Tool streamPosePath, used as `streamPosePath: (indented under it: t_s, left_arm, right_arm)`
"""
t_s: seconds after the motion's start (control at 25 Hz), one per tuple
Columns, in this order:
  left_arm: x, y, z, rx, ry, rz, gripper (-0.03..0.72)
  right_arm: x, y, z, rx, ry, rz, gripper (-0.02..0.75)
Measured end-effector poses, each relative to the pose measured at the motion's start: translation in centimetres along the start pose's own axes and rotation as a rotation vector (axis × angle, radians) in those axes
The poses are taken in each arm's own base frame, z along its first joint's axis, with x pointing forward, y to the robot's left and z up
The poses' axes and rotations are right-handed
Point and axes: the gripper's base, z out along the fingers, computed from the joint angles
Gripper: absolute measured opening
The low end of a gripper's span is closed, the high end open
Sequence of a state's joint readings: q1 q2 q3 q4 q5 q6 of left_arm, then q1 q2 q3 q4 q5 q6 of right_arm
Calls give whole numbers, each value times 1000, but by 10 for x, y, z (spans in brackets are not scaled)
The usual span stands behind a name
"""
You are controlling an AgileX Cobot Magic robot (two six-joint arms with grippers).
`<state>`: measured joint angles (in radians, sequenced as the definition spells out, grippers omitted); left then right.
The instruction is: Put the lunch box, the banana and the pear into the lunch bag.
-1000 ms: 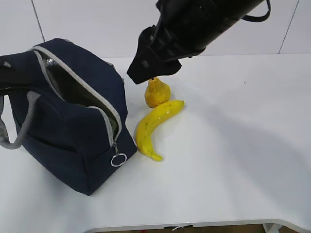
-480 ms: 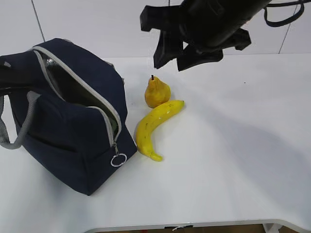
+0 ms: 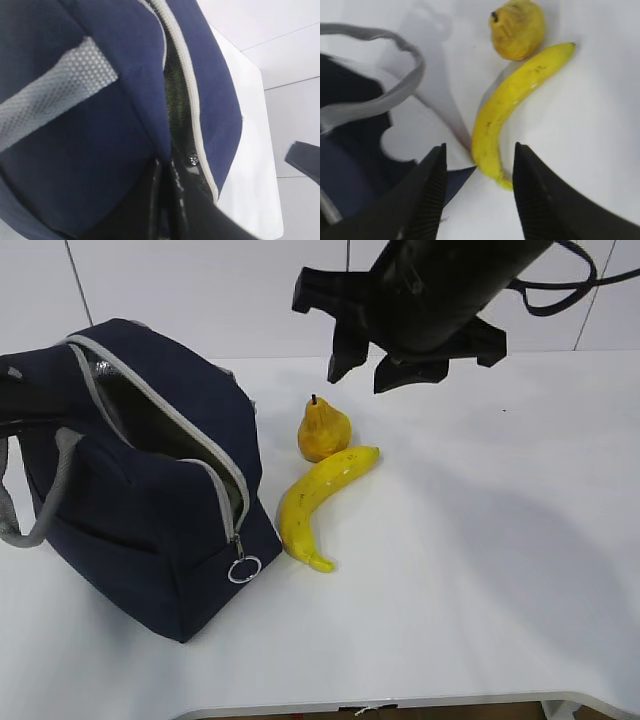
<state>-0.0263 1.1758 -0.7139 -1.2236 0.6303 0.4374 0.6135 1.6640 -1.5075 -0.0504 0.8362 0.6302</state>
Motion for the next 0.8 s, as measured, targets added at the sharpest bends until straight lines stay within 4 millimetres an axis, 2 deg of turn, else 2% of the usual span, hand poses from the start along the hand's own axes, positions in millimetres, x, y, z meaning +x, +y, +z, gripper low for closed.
streamPosePath:
  t_s: [0.12,0.24,0.32,0.48,0.8]
  left_arm:
    - [0,0,0,0,0,2,-15]
    - [0,0,0,-2,-5,1,-15]
    - [-1,0,0,-3,-7,1,-15]
    - [-1,0,0,-3,-7,2,-15]
    - [-1,0,0,-3,-7,2,-15]
  right_arm:
    - [-4,-7,9,84,-41,53,370]
    - [-11,-14,9,161,-124,95,398]
    - [-14,-16,9,176,-162,126,463]
    - [-12,-17,21,186,-155,221,591]
    - [-5,-16,55,181,-103,338,608]
